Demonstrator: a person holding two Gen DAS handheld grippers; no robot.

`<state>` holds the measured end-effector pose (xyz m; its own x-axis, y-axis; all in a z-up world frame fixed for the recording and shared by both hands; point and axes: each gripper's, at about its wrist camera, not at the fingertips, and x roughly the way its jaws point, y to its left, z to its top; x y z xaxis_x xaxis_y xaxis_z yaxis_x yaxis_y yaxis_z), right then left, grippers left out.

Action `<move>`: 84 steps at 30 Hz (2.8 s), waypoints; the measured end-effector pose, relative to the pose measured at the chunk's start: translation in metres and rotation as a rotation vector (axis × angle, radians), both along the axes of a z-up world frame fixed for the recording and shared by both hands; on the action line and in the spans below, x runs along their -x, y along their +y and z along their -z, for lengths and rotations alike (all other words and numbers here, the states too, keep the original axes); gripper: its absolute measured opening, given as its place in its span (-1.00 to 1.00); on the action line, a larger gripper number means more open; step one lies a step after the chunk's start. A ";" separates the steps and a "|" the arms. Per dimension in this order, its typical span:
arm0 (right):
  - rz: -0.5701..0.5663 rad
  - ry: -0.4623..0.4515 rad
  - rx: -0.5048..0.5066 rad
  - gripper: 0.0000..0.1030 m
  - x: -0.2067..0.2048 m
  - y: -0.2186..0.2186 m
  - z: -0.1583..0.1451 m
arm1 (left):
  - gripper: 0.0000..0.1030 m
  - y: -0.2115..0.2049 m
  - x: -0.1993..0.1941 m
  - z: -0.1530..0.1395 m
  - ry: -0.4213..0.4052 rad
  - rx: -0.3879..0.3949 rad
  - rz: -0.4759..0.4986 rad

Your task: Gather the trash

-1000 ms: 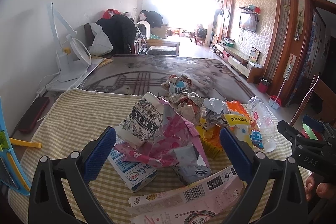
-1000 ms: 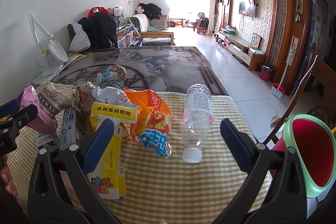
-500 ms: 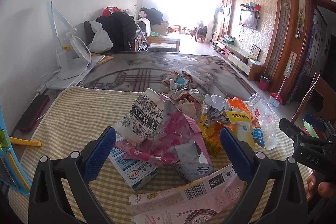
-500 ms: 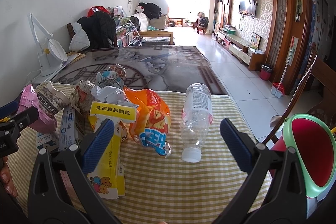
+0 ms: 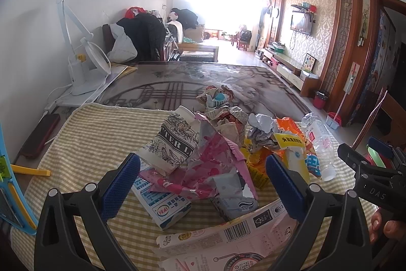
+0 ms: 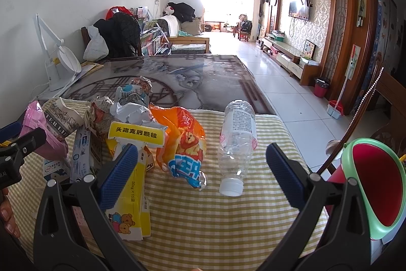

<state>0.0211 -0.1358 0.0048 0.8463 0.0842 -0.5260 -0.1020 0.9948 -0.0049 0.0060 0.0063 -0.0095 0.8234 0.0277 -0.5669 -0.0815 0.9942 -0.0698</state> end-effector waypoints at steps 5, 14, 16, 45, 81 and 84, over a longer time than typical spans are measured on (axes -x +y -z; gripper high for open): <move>0.000 0.000 0.000 0.93 0.000 0.000 0.000 | 0.84 0.001 0.000 0.000 0.000 -0.003 -0.003; -0.001 0.003 0.002 0.93 0.000 0.000 0.002 | 0.84 0.002 0.000 0.001 0.001 -0.002 -0.005; -0.001 0.003 0.003 0.93 0.000 -0.001 0.002 | 0.84 0.002 0.000 0.001 0.005 -0.004 -0.006; -0.241 0.337 -0.115 -0.08 -0.024 0.047 0.057 | 0.33 0.038 0.000 0.018 0.150 0.174 0.051; 0.436 0.106 -0.233 -0.20 0.033 -0.275 -0.011 | -0.71 -0.184 0.031 -0.063 -0.030 0.217 0.492; 0.521 0.086 -0.248 0.48 0.036 -0.284 -0.006 | -0.71 -0.224 0.020 -0.061 -0.016 0.269 0.570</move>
<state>-0.0152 -0.4197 0.0113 0.7642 -0.2021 -0.6125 0.4111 0.8844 0.2211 -0.0142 -0.2177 0.0519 0.6753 -0.5596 -0.4804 0.4591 0.8287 -0.3201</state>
